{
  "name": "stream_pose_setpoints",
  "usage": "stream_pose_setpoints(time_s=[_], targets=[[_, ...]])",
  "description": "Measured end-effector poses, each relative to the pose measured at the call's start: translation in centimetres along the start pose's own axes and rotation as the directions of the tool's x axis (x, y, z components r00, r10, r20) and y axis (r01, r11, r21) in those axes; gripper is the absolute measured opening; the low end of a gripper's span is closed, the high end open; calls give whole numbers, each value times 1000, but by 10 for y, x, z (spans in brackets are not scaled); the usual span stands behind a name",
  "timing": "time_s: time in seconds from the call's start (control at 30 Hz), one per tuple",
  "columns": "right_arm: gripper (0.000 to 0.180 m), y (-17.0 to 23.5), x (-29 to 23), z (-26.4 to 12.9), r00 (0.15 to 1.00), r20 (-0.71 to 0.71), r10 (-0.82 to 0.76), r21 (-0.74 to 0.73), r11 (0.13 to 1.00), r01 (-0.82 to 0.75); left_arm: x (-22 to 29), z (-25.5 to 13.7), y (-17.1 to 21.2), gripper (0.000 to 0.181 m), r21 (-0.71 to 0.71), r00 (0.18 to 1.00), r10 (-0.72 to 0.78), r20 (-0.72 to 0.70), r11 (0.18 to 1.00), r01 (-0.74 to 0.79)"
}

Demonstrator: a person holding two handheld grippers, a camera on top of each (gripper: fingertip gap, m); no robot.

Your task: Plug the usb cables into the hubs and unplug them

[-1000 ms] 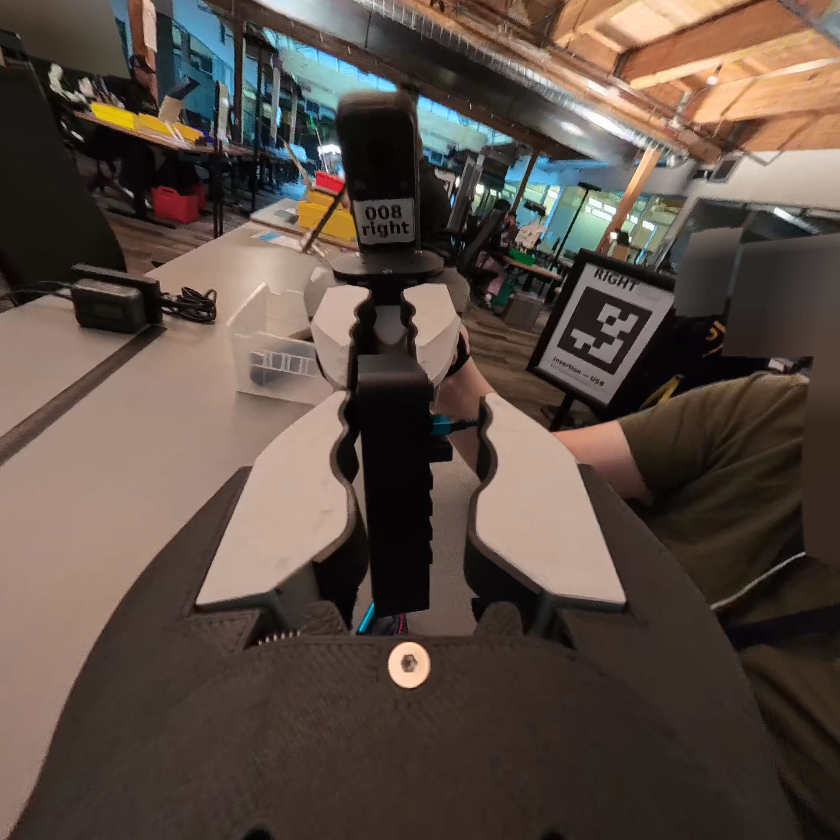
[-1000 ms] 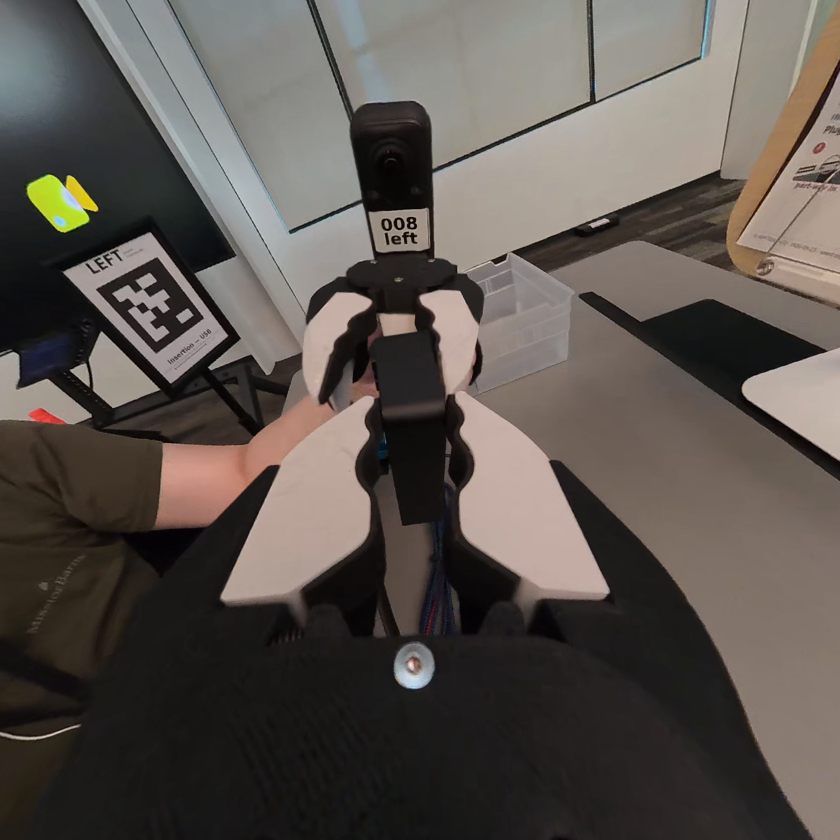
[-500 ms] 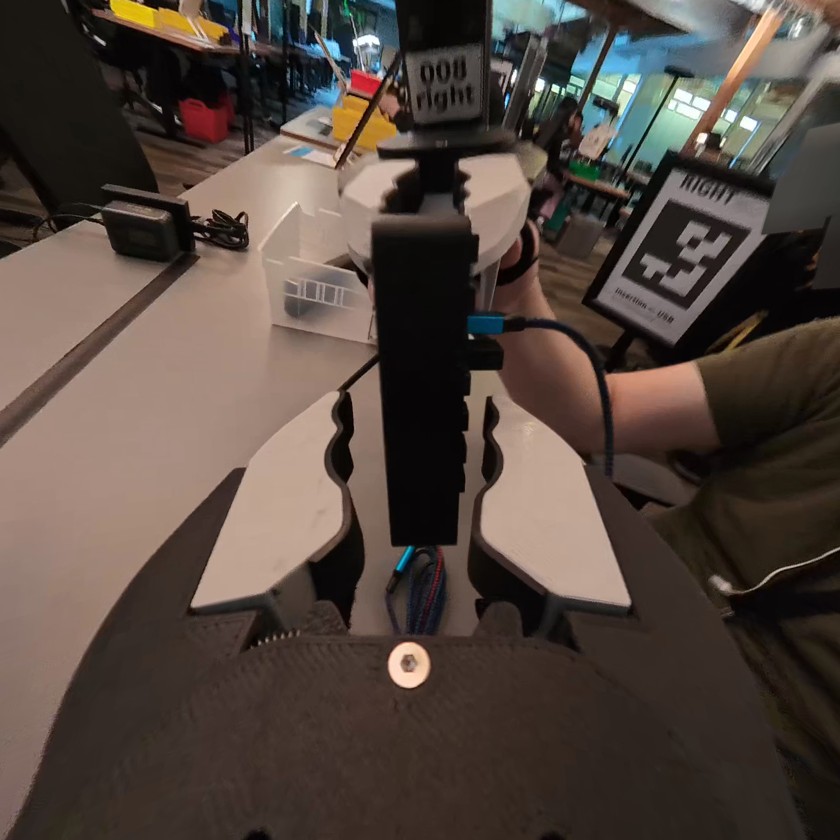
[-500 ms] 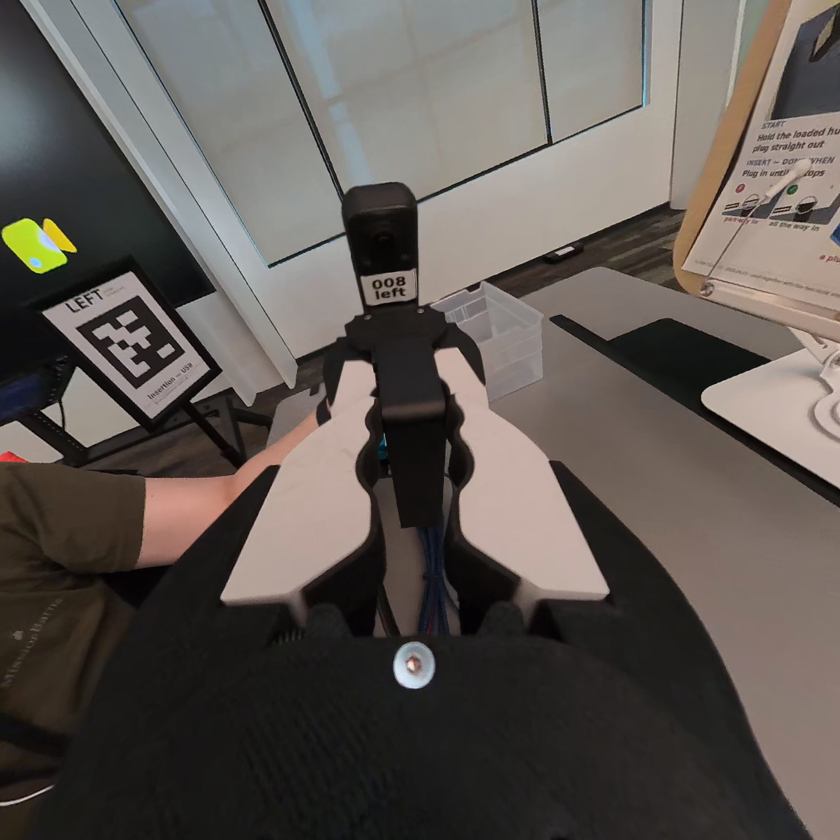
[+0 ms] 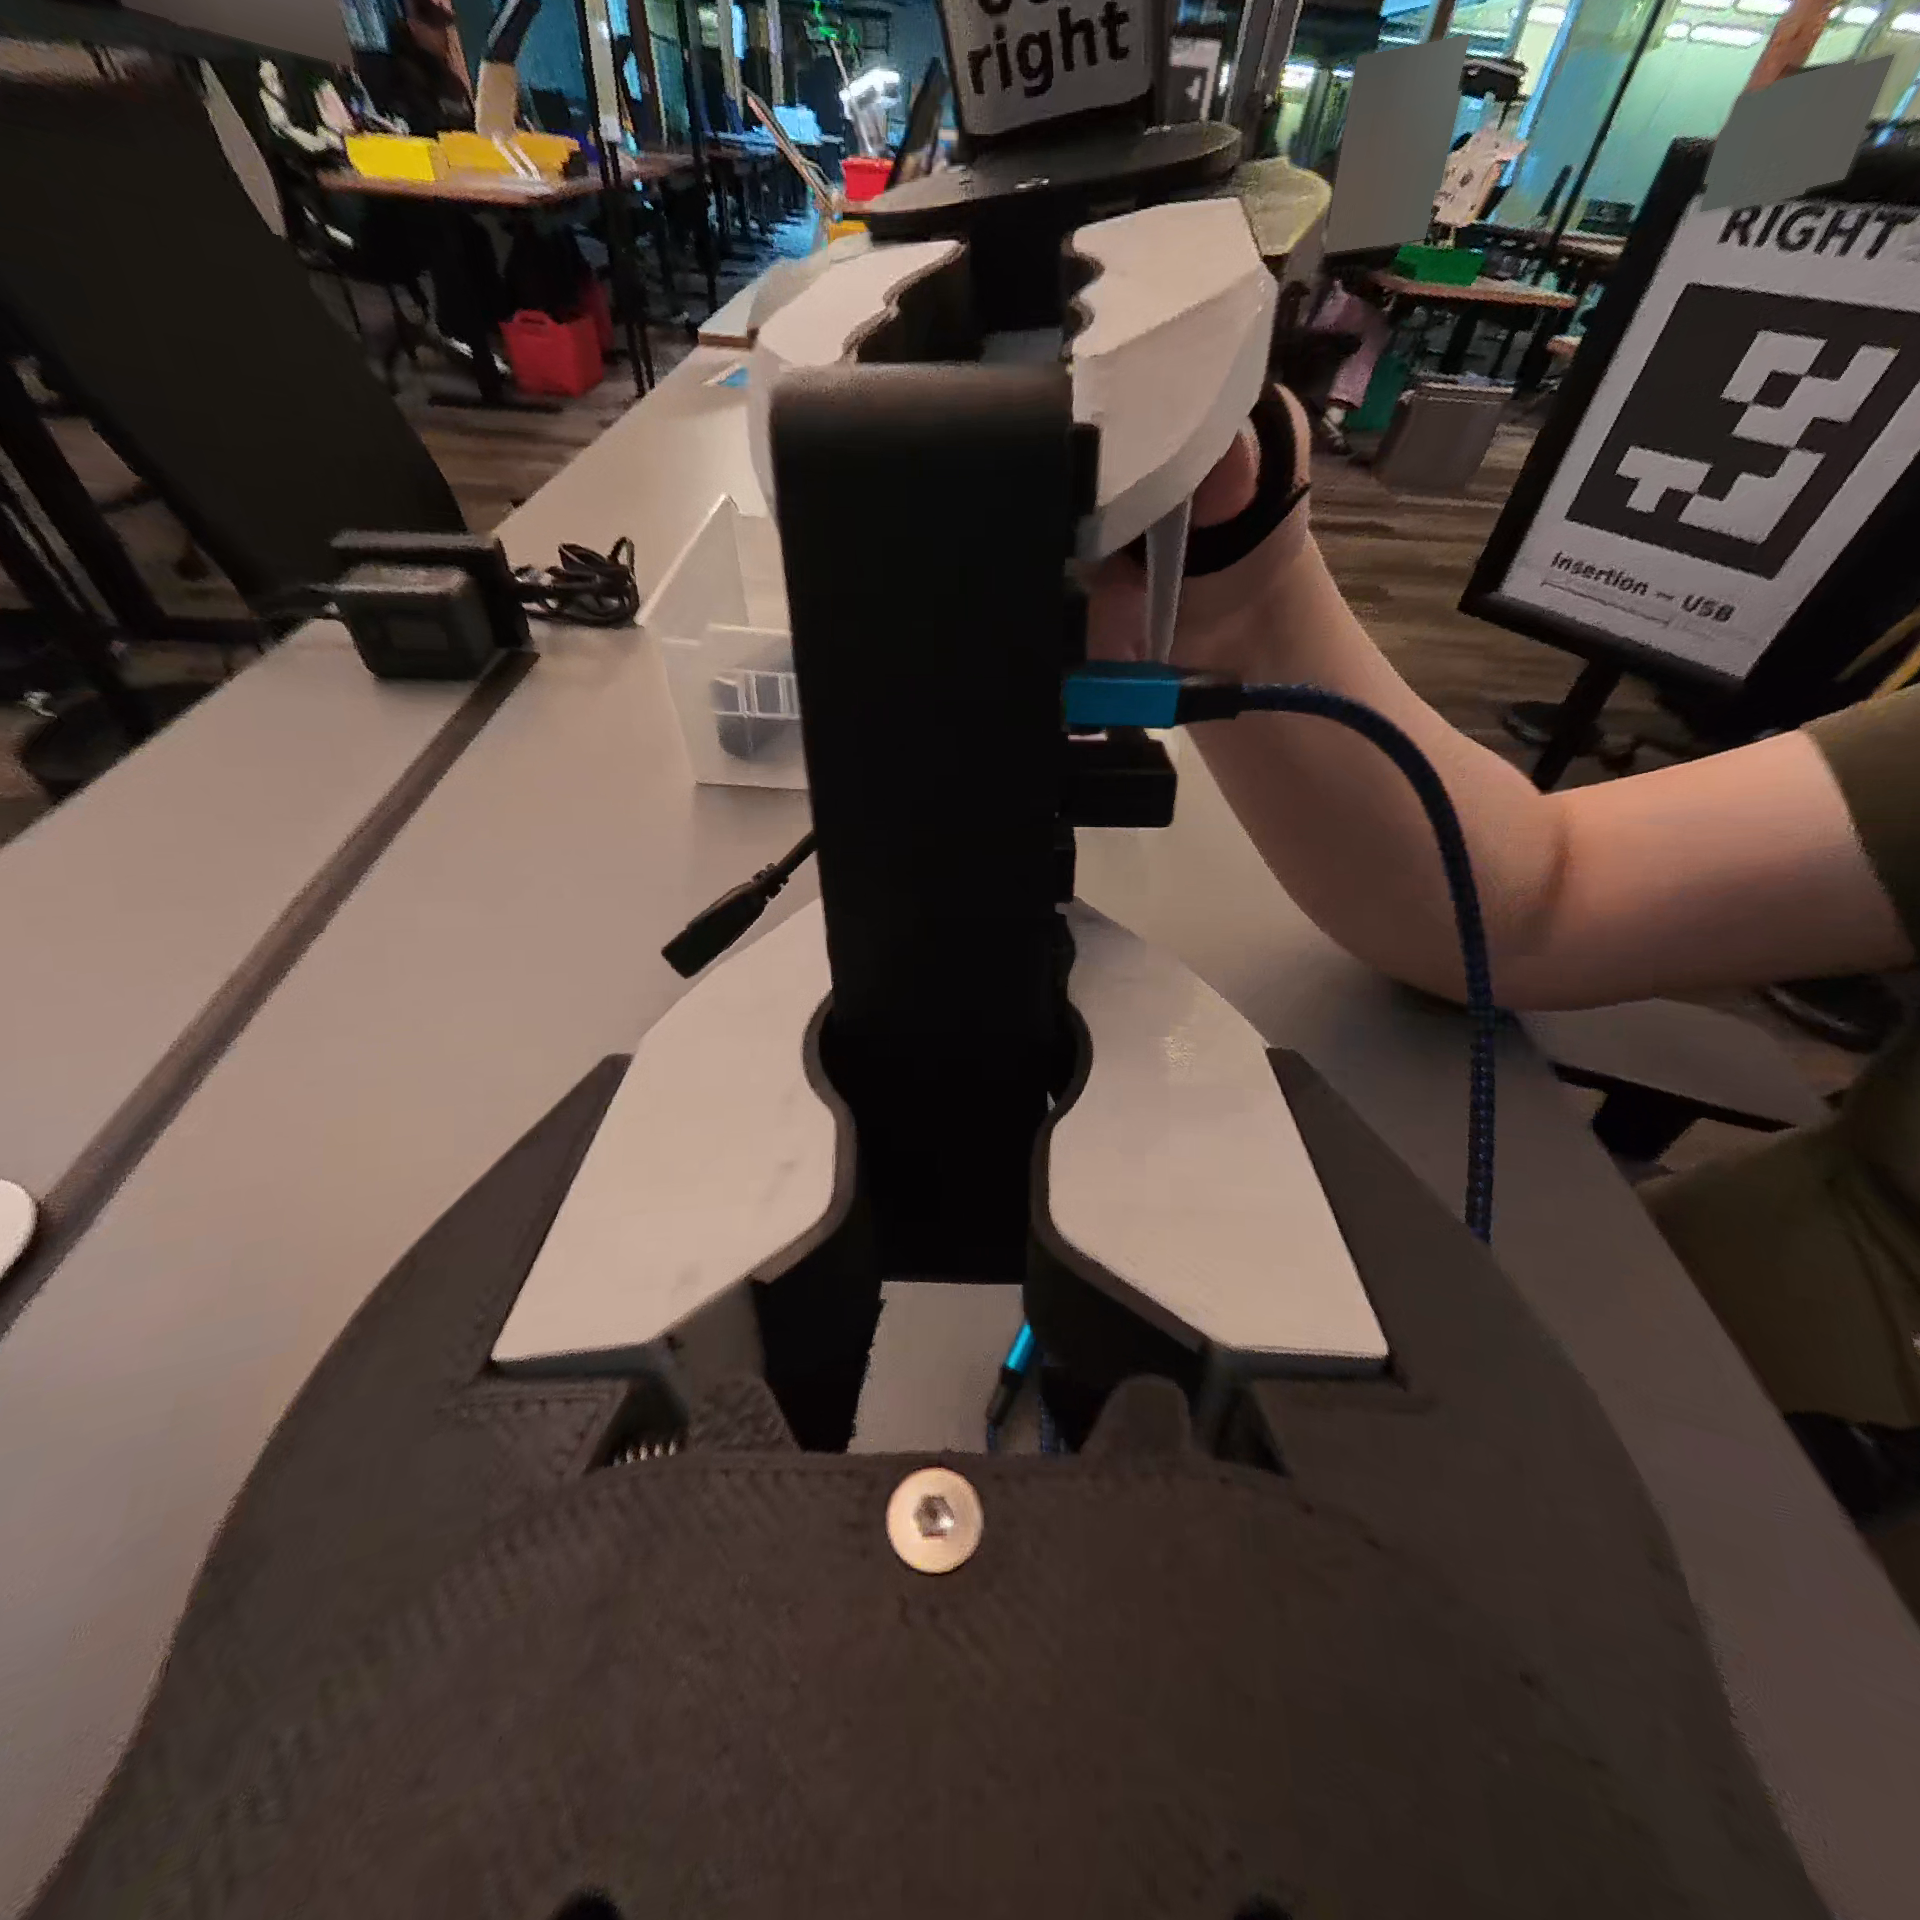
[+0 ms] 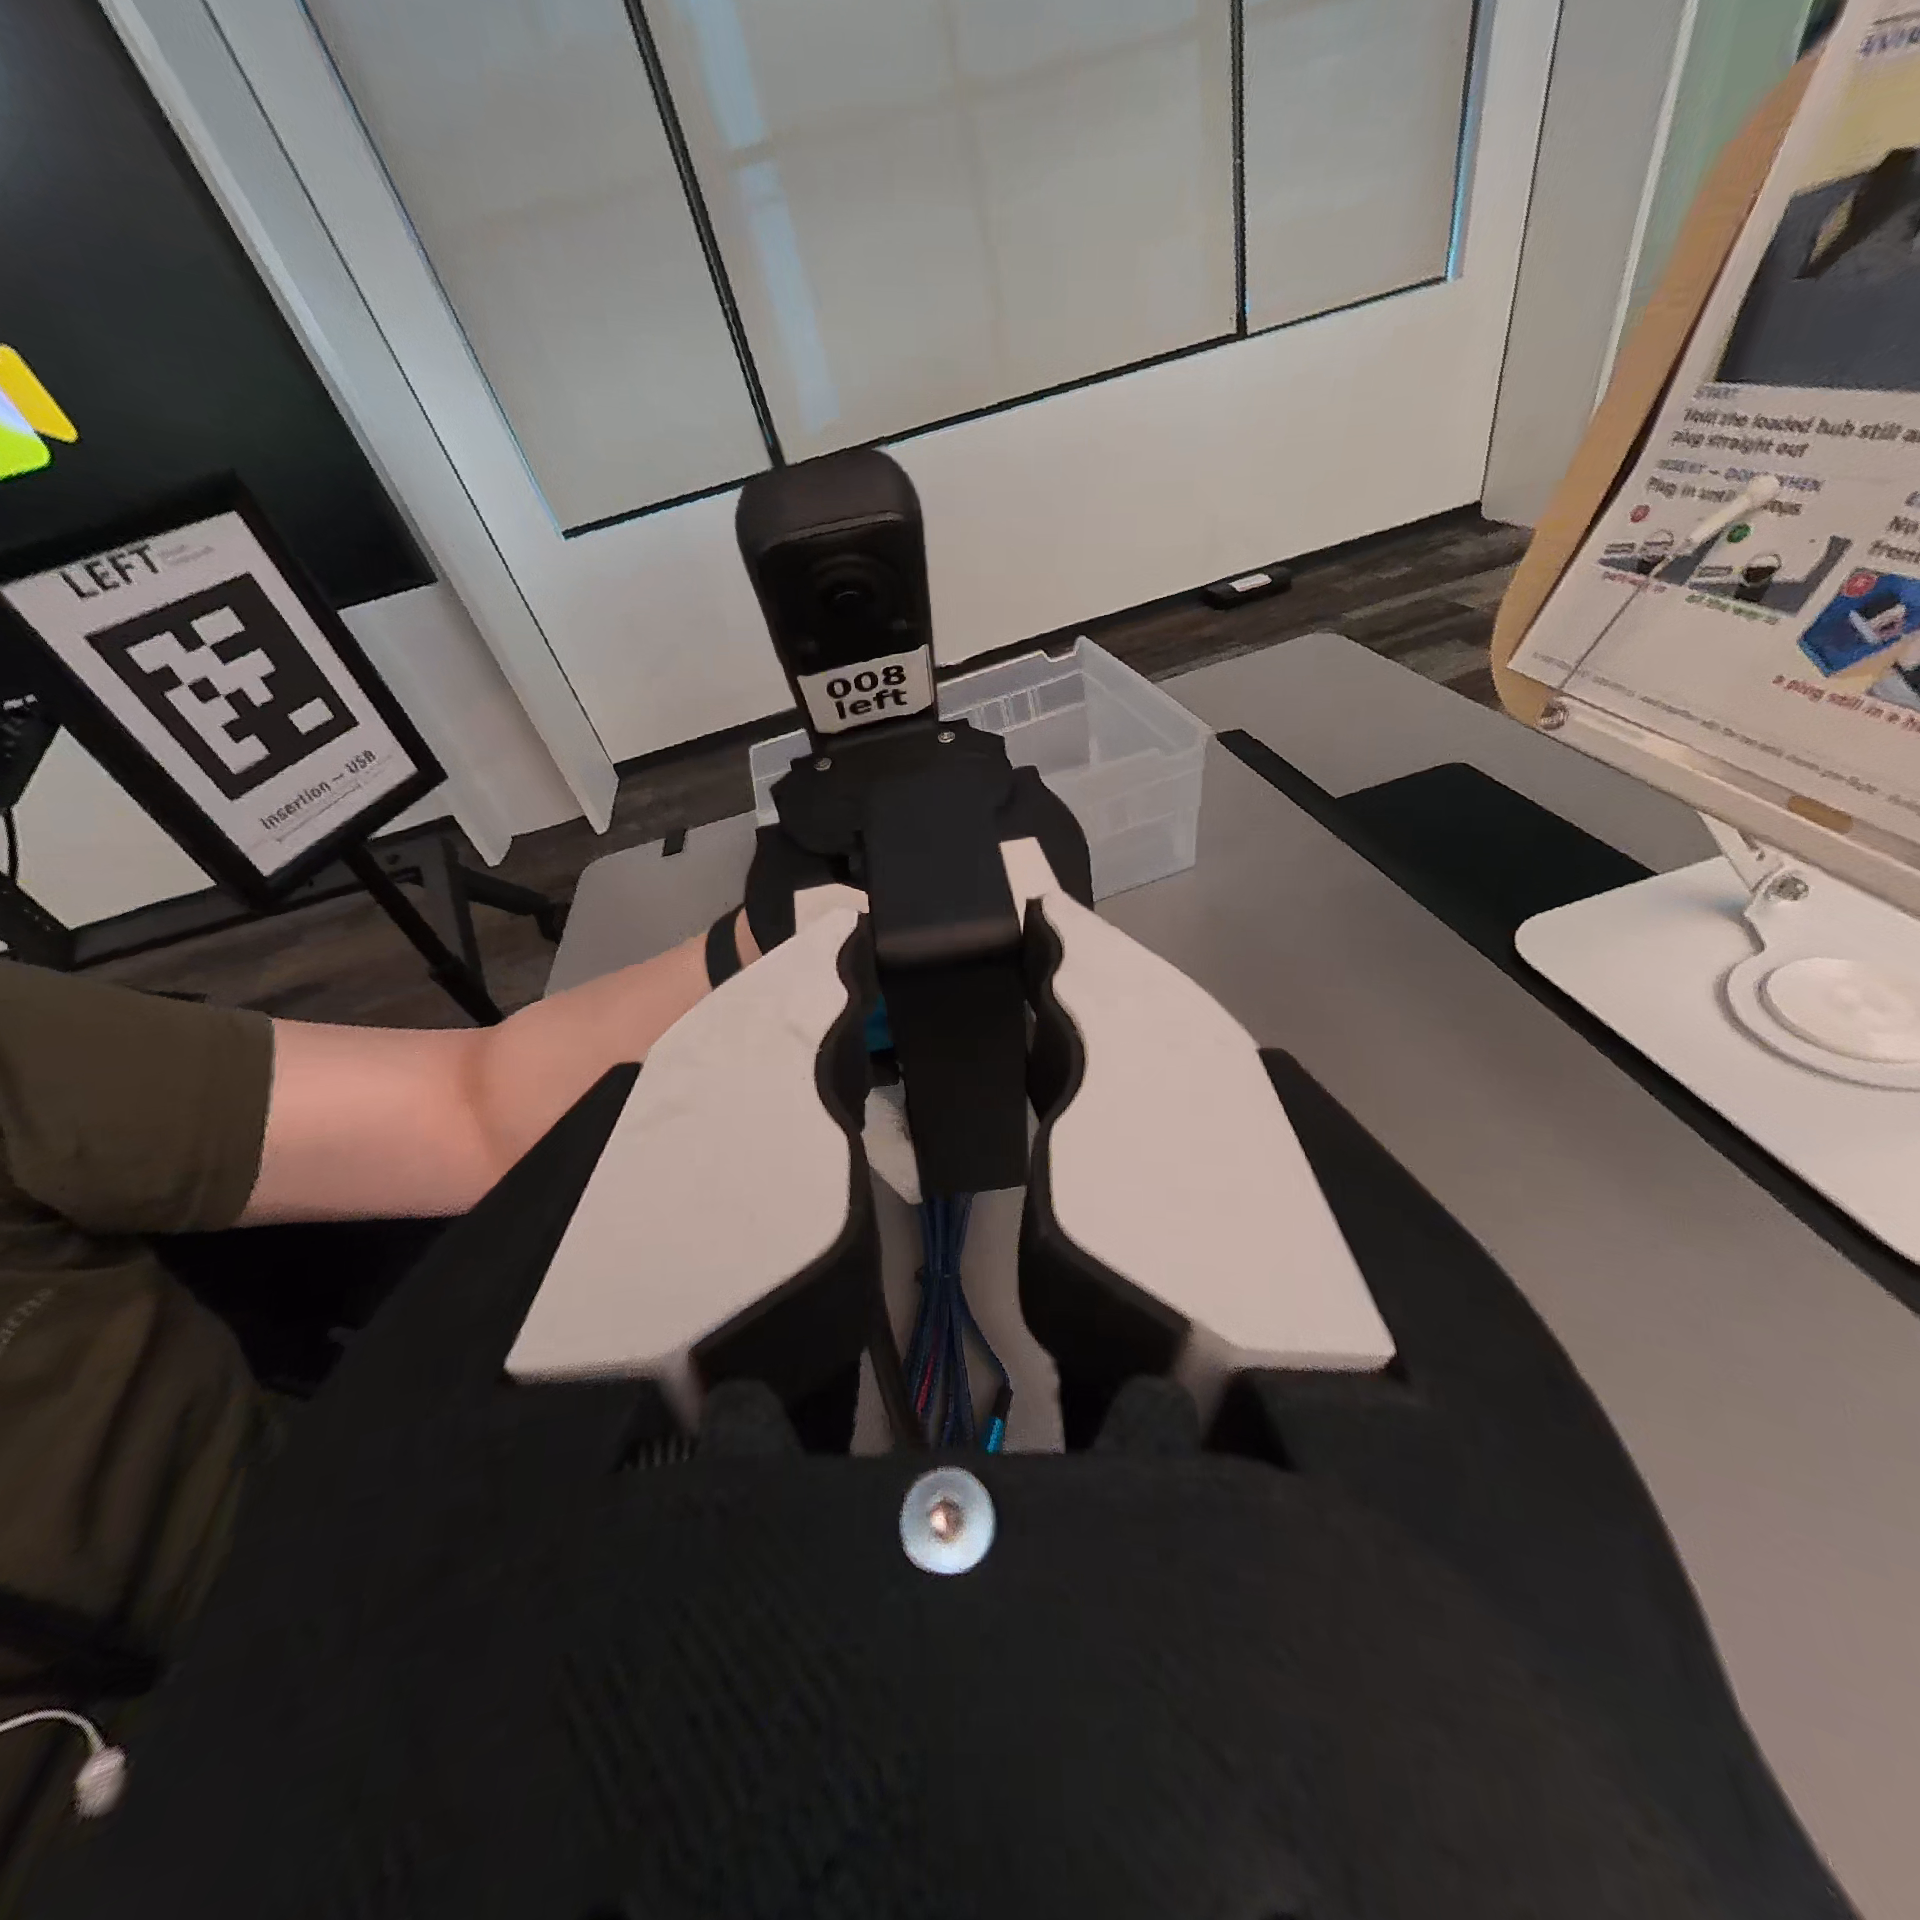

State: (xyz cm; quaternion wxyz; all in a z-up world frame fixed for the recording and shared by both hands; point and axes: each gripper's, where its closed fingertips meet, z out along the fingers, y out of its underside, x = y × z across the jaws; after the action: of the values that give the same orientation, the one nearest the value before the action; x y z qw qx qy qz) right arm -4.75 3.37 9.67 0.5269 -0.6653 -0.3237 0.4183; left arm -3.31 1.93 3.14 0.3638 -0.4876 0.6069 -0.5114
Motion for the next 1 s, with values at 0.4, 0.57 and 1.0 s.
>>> stream_pose_setpoints(time_s=[0.4, 0.57, 1.0], targets=[[27, -12, -28, -7, 973, -16, -230, -2, 973, 230, 9, 2, -19, 29, 67, 969, 230, 93, 969, -236], [40, -36, -36, -10, 926, -140, -350, 85, 928, 364, 2, -1, -35, 28, 122, 928, 293, 229, 937, -326], [38, -65, -45, 13, 647, -657, -388, 169, 760, 627, -45, -73, -72, 28, 207, 656, 163, 737, 870, -448]])
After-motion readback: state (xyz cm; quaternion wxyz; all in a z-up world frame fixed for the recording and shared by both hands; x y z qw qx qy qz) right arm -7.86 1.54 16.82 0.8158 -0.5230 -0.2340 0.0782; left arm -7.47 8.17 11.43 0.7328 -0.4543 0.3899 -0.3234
